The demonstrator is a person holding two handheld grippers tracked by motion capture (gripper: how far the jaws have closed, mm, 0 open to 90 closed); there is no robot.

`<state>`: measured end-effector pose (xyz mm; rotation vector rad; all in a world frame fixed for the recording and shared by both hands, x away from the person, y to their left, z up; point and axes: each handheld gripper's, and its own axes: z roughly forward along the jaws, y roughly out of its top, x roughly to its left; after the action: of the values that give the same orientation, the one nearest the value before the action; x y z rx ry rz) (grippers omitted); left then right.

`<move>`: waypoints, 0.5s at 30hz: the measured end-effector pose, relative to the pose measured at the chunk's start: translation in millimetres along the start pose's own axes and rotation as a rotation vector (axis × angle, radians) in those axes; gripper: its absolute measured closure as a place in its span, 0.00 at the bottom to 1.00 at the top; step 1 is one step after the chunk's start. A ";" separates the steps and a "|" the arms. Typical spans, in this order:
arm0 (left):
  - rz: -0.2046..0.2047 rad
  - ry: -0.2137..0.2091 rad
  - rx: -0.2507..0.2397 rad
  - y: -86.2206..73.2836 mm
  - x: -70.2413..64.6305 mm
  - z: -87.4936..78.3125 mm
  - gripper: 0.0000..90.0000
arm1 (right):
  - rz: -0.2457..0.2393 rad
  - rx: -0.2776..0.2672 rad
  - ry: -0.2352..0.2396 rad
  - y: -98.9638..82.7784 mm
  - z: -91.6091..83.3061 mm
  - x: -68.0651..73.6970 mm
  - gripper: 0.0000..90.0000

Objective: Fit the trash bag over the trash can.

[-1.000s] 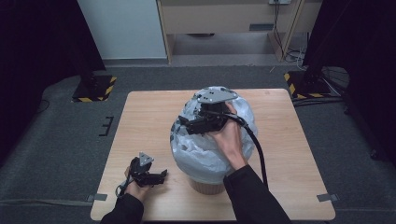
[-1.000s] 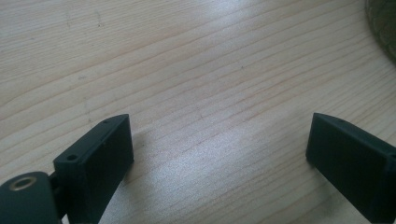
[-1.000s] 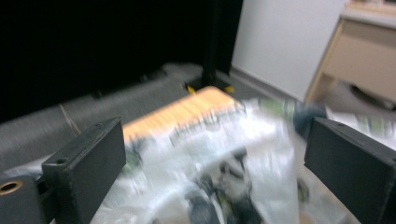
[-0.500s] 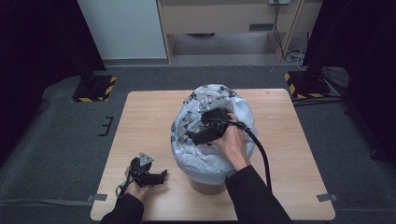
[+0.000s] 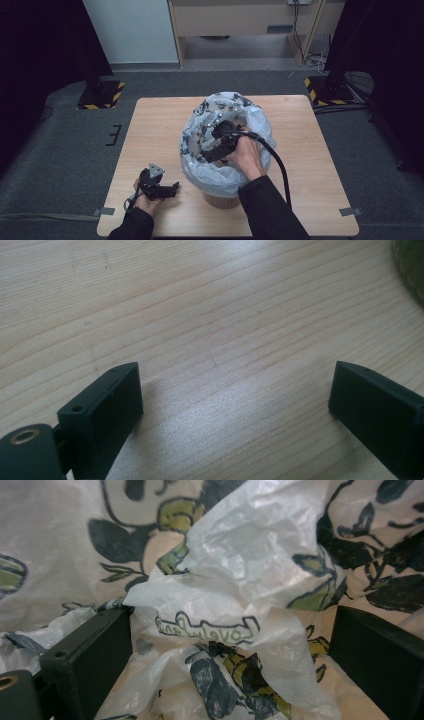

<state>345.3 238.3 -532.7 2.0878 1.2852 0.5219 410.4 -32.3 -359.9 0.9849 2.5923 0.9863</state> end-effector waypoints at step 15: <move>0.000 -0.001 0.000 0.0 0.1 0.0 0.07 | -0.043 -0.227 -0.038 9.0 -30.7 4.4 0.05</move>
<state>345.4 238.4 -532.6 2.0881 1.2845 0.5212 399.6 -40.4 -330.6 0.8766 2.3942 1.2064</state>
